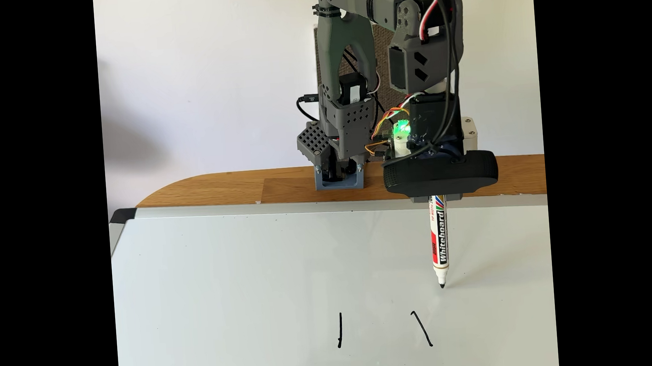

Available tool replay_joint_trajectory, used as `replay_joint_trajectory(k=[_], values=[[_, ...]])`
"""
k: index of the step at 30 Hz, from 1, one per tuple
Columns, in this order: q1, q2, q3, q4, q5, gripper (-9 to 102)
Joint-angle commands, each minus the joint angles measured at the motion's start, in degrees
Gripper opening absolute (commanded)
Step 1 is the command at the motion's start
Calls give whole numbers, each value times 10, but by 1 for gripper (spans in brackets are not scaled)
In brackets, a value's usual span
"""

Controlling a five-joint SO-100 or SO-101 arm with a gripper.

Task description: Draw a face

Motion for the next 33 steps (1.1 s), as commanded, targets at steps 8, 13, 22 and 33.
replay_joint_trajectory(k=[8, 13, 22, 33], values=[[4, 1, -4, -8, 2, -1], [8, 0, -4, -8, 2, -1], [67, -1, 28, -15, 2, -1], [41, 8, 77, -26, -1, -1]])
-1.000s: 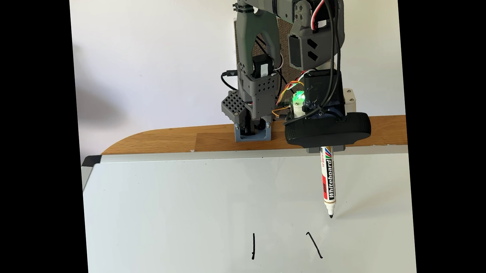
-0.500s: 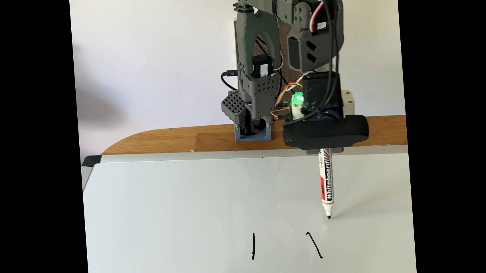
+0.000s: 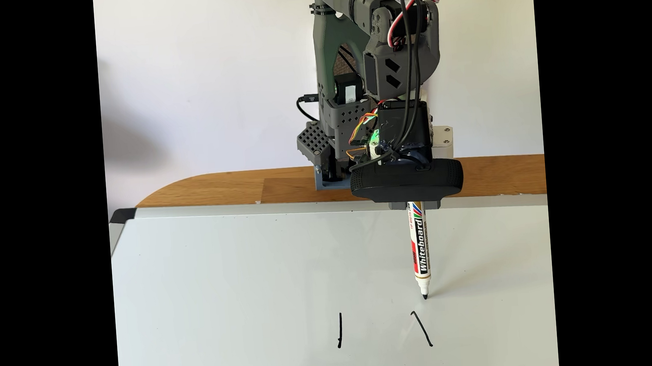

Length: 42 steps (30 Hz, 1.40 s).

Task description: Draw a face

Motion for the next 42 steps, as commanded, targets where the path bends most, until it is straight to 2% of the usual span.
replay_joint_trajectory(k=[1, 9, 26, 42], values=[[-35, -2, 2, -10, -9, -1], [-108, 44, 1, -9, -25, -1], [-69, 51, -21, 2, -42, -1], [64, 8, -25, -1, -86, -1]])
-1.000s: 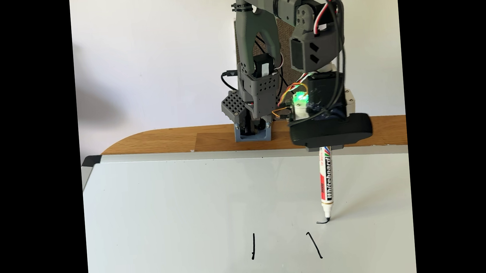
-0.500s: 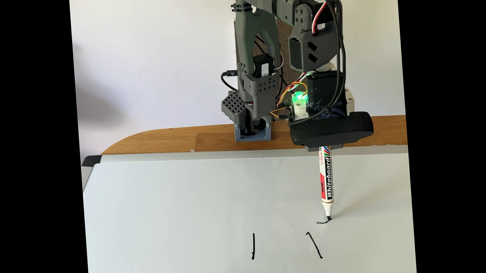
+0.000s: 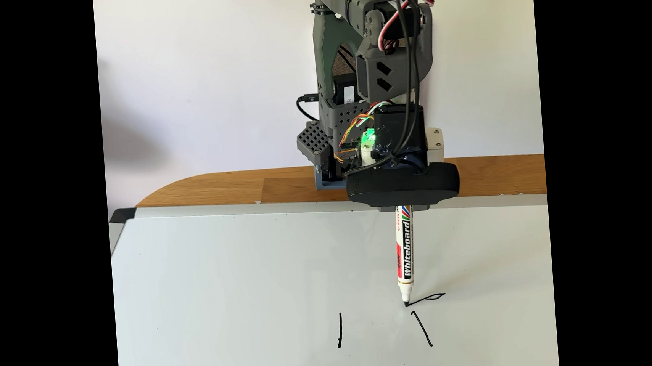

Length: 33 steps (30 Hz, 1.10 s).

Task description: Draw a face

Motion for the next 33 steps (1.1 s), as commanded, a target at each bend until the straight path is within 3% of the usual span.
replay_joint_trajectory(k=[1, 18, 33], values=[[22, -4, -18, -3, -4, -1], [199, -17, -16, 8, -57, -1], [281, -13, -16, 41, -70, -1]])
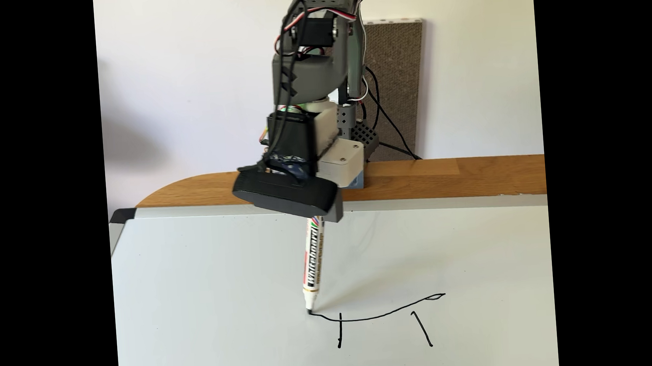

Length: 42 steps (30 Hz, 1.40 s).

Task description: Draw a face

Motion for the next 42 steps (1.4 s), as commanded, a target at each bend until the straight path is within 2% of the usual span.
replay_joint_trajectory(k=[1, 6, 13, 27, 30, 35, 39, 42], values=[[29, 5, -7, 7, -21, -1], [62, 5, -9, 5, -40, -1], [58, 13, -12, 8, -42, -1], [-111, 192, -46, 7, -43, -1], [-125, 215, -62, 1, -66, -1], [-125, 248, -69, -34, -171, -1], [-131, 271, -60, -48, -181, -1], [-155, 310, -40, -98, -178, -1]])
